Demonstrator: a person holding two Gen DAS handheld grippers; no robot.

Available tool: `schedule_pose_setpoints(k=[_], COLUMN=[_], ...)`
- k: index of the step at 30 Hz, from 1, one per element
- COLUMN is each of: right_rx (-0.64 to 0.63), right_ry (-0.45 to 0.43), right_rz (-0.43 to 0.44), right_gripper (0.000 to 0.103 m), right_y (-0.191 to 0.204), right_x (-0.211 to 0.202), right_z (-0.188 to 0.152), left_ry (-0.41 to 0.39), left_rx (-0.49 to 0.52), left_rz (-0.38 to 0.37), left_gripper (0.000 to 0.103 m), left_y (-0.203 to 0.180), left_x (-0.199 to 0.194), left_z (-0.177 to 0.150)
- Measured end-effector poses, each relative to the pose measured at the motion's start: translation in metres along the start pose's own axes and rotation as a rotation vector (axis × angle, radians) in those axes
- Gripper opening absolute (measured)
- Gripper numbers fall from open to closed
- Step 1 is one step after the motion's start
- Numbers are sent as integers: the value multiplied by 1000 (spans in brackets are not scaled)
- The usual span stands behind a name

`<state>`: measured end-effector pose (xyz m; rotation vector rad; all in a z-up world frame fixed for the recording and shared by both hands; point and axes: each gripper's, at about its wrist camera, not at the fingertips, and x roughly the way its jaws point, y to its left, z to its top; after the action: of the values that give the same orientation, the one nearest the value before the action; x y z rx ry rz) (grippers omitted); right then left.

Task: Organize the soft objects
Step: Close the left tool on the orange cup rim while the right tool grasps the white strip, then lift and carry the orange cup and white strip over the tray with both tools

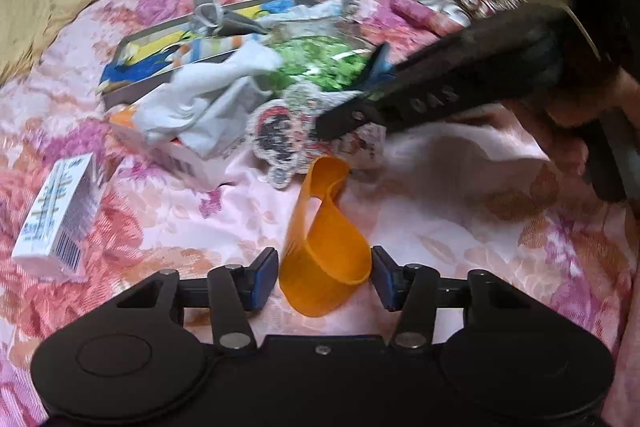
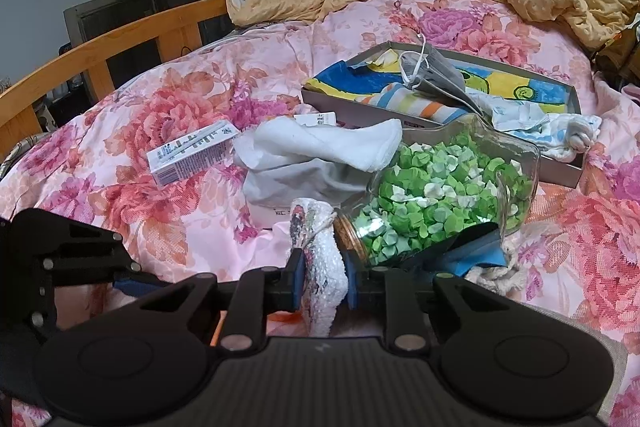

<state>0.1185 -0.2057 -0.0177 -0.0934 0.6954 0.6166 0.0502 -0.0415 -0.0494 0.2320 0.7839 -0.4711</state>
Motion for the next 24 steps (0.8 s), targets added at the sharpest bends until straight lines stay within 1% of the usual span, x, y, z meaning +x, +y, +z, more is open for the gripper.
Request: schedule_pose_setpoints(k=[2, 4, 6, 9, 12, 17, 19, 22, 24], right_rx=[2, 7, 7, -5, -16, -27, -29, -42, -52], right_ry=[-5, -10, -11, -1, 12, 29, 43, 52, 55], right_rz=[-1, -1, 1, 7, 9, 14, 14, 15, 18], right_gripper=[22, 21, 20, 19, 18, 18, 18, 18, 17], right_y=[0, 0, 0, 2, 5, 6, 6, 8, 10], right_x=[-1, -2, -3, -2, -1, 1, 3, 4, 5], right_z=[1, 2, 2, 1, 1, -1, -2, -3, -4], left_ry=[-5, -11, -10, -7, 18, 42, 56, 54, 46], left_rx=[-49, -123, -203, -258, -239, -140, -126, -120, -129], left_rz=[11, 22, 20, -5, -38, -7, 21, 32, 28], left_gripper=[50, 49, 44, 45, 45, 45, 43, 39, 31], left_y=[8, 19, 31, 36, 30, 13, 12, 11, 12], left_x=[-3, -4, -4, -2, 3, 9, 12, 12, 11], left_z=[3, 6, 9, 9, 10, 8, 9, 8, 8])
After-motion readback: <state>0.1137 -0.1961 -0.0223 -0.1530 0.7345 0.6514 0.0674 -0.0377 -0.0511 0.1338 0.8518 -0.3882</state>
